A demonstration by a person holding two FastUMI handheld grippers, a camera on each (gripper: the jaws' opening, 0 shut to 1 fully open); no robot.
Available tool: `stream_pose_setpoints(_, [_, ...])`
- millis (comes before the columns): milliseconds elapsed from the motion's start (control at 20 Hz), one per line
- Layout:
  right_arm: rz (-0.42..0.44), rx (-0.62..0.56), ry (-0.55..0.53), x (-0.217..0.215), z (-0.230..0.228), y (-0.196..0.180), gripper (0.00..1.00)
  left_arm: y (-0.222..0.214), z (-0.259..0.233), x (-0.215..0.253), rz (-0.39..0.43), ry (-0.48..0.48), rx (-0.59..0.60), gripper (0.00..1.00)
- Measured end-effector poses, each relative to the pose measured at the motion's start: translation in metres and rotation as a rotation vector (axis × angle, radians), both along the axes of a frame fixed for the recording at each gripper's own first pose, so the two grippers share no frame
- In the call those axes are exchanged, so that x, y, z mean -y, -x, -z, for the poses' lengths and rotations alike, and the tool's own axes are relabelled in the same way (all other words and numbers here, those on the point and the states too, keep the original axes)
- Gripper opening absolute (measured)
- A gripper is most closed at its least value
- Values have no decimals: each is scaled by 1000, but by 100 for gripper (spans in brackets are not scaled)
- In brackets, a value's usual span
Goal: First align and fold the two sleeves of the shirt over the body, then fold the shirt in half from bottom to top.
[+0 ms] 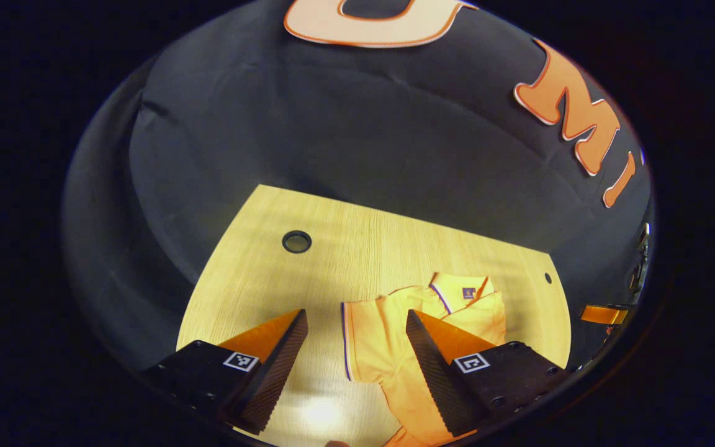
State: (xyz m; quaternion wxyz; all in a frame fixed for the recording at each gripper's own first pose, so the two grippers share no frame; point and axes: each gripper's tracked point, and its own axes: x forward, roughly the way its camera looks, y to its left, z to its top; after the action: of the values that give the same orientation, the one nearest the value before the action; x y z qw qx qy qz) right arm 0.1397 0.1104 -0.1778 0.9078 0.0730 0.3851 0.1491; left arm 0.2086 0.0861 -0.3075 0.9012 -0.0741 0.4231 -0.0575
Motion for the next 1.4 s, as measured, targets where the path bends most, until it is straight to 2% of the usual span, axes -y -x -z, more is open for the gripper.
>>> stream_pose_setpoints(200, [13, -25, -24, 22, 5, 6, 99, 1, 36, 7, 40, -71, -130, 99])
stream_pose_setpoints(450, [28, -60, -44, 43, 16, 14, 99, 1, 82, 5, 25, -129, -253, 99])
stream_pose_setpoints(700, [56, -106, -60, 62, 36, 21, 98, 13, 121, 4, 44, -203, -357, 99])
stream_pose_setpoints(850, [62, -122, -63, 69, 42, 23, 99, 19, 144, 1, 41, -261, -394, 99])
stream_pose_setpoints(1050, [62, -114, -61, 72, 42, 23, 98, 19, 143, 3, 31, -263, -387, 97])
stream_pose_setpoints(1100, [64, -112, -63, 73, 41, 23, 98, 17, 147, 10, 25, -231, -378, 97])
stream_pose_setpoints(1150, [63, -111, -68, 73, 39, 23, 98, 19, 147, 17, 8, -201, -378, 92])
stream_pose_setpoints(1200, [62, -112, -75, 73, 38, 23, 98, 18, 148, 20, -4, -193, -369, 67])
stream_pose_setpoints(1350, [56, -111, -88, 73, 35, 25, 98, 18, 147, 28, 10, -179, -358, 43])
stream_pose_setpoints(1400, [57, -109, -89, 74, 36, 26, 99, 17, 148, 28, 11, -182, -359, 16])
